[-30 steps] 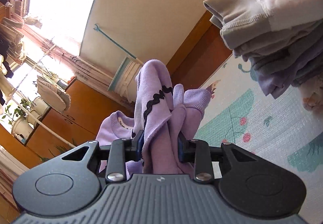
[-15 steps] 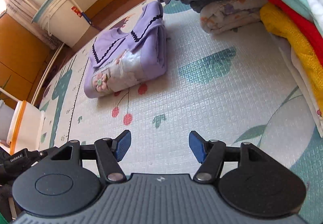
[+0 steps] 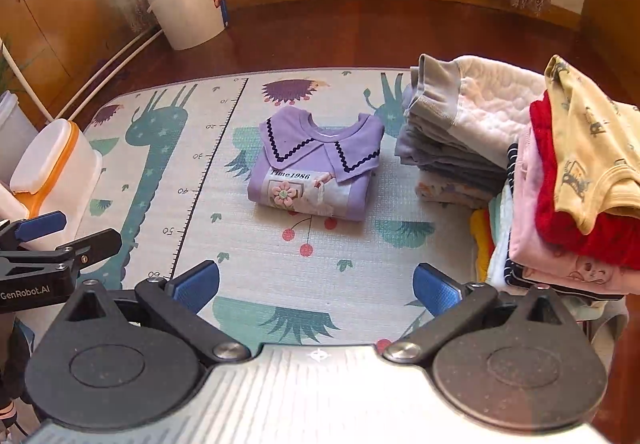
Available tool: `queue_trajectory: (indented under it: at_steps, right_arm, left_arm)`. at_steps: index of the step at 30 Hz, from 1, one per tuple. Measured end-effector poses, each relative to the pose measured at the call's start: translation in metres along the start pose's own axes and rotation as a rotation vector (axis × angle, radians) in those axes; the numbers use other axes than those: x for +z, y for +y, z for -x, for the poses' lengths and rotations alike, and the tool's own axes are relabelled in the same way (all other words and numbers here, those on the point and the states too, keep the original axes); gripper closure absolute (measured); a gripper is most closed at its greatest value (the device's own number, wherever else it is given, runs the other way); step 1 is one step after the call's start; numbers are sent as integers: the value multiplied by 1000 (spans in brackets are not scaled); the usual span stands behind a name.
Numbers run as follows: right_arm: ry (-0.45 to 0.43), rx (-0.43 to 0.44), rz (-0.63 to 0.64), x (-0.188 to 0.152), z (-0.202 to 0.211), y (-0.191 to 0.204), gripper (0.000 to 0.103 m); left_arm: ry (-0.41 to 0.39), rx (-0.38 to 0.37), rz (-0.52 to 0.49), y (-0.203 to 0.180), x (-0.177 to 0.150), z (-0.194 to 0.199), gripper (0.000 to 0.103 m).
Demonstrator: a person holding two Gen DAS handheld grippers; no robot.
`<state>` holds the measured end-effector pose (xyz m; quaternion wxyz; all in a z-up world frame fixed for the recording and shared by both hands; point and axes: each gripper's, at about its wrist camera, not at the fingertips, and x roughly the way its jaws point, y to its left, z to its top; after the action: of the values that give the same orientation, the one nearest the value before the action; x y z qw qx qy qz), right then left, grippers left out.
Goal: Fold clothes
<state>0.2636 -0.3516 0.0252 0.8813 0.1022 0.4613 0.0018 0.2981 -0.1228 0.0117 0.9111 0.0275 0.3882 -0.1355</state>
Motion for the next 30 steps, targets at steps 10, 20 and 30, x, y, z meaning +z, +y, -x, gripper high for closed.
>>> queue_trajectory:
  at_steps: [10, 20, 30]
  right_arm:
    - [-1, -72, -14, -26, -5, 22, 1]
    - [-6, -134, -15, -22, -18, 24, 1]
    - [5, -142, 46, -23, -18, 31, 1]
  left_arm:
    - [-34, 66, 20, -25, 13, 14, 0]
    - [-9, 100, -13, -29, 7, 1, 0]
    - [6, 122, -7, -29, 0, -1, 0]
